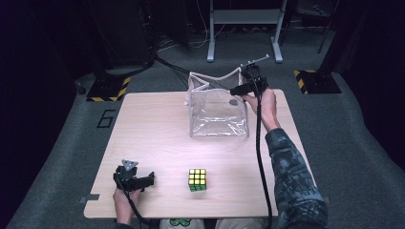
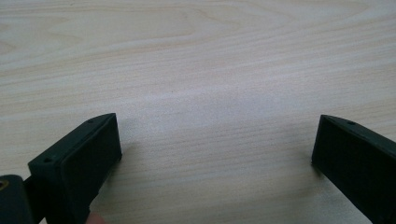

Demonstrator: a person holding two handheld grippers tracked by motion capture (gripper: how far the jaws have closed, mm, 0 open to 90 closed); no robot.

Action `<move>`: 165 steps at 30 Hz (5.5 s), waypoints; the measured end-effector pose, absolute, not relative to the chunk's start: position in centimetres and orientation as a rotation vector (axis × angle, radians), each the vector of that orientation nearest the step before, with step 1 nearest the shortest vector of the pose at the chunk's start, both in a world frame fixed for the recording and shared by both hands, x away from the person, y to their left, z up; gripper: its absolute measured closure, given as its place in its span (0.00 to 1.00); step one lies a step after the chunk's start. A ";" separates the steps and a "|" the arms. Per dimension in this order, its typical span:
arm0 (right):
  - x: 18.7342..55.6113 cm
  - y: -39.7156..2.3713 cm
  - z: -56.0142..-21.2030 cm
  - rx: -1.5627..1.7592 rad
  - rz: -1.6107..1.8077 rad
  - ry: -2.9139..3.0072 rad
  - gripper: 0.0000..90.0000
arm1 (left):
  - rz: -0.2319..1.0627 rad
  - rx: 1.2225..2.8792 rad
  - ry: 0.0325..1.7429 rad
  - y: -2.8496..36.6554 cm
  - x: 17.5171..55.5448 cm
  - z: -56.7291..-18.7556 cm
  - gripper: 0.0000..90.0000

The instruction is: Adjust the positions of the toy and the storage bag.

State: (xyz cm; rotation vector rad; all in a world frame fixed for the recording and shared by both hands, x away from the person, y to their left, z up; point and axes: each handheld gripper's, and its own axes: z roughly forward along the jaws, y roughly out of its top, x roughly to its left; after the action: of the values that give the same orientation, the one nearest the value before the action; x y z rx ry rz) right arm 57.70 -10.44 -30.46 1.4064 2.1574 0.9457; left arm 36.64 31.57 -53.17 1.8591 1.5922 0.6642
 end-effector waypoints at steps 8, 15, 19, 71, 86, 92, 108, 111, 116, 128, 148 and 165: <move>59.2 -10.7 -31.2 1.506 0.887 2.099 0.38 | 0.665 1.857 1.591 31.6 36.6 -53.2 0.01; 60.0 -11.1 -32.1 1.553 0.863 2.112 0.50 | 0.667 1.857 1.592 31.6 36.6 -53.2 0.01; 60.4 -11.2 -32.7 1.580 0.860 2.129 0.54 | 0.667 1.855 1.594 31.6 36.6 -53.2 0.01; 60.5 -9.7 -33.0 1.564 0.788 2.133 0.56 | 0.668 1.855 1.599 31.6 36.6 -53.2 0.01; 59.7 -8.7 -33.5 1.501 0.828 2.232 0.96 | 0.668 1.856 1.598 31.6 36.6 -53.2 0.02; 59.1 -8.8 -33.5 1.481 0.848 2.268 0.97 | 0.668 1.856 1.599 31.6 36.6 -53.1 0.02; 57.2 -9.4 -33.3 1.416 0.882 2.333 0.97 | 0.668 1.858 1.595 31.6 36.6 -53.1 0.02; 56.9 -9.5 -33.3 1.414 0.884 2.333 0.97 | 0.669 1.858 1.595 31.6 36.6 -53.1 0.02; 56.4 -9.7 -33.3 1.397 0.890 2.352 0.97 | 0.670 1.857 1.601 31.6 36.6 -53.1 0.01; 55.2 -10.1 -33.3 1.363 0.900 2.374 0.97 | 0.623 1.917 1.555 31.2 37.2 -52.9 0.00; 54.2 -10.9 -33.3 1.382 0.912 2.404 0.97 | 0.507 1.866 1.363 28.7 41.7 -45.4 0.01; 54.2 -11.1 -33.3 1.384 0.904 2.410 0.97 | 0.429 1.911 1.256 25.5 47.9 -39.2 0.03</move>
State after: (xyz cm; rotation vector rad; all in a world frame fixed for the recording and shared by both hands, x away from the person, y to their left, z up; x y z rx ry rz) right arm 54.21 -11.09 -33.27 1.3837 2.4096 0.9036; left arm 47.87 25.53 -39.16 1.9110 1.2557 0.4285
